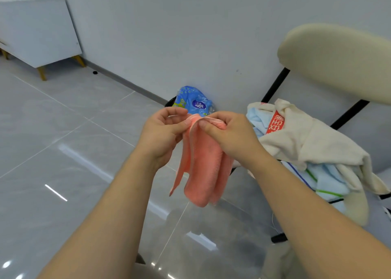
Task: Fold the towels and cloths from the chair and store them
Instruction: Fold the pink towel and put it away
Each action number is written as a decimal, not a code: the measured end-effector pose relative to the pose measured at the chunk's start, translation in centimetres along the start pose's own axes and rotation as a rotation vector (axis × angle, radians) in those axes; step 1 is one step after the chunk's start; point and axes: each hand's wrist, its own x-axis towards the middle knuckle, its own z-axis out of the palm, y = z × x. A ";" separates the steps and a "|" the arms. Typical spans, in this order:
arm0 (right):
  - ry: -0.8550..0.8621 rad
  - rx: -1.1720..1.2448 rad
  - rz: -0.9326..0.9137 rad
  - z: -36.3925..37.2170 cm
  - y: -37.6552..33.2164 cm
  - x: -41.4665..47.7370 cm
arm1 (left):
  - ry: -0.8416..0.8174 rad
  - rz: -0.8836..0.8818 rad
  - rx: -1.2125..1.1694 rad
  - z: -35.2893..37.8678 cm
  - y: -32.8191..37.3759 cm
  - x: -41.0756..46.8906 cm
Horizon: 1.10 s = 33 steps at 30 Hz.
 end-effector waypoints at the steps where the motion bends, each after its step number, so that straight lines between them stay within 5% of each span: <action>1: -0.001 0.000 0.018 0.0 0.1 0.2 | -0.002 -0.002 -0.012 0.2 -0.1 0.0; 10: 0.053 0.297 0.276 1.0 0.8 0.6 | -0.052 -0.009 -0.077 1.0 -0.4 0.1; 17: -0.032 0.223 0.240 1.4 2.0 0.7 | 0.034 0.204 0.294 0.3 -0.7 0.7; 22: -0.399 -0.071 0.155 0.2 4.5 -0.3 | 0.103 0.507 0.766 -0.5 -0.7 1.5; 26: -0.765 -0.149 0.226 1.5 6.4 -2.6 | 0.141 0.625 0.858 -0.3 -0.5 1.9; 33: -1.001 -0.662 0.130 3.8 10.7 -7.3 | 0.282 0.725 0.897 -1.8 0.4 2.8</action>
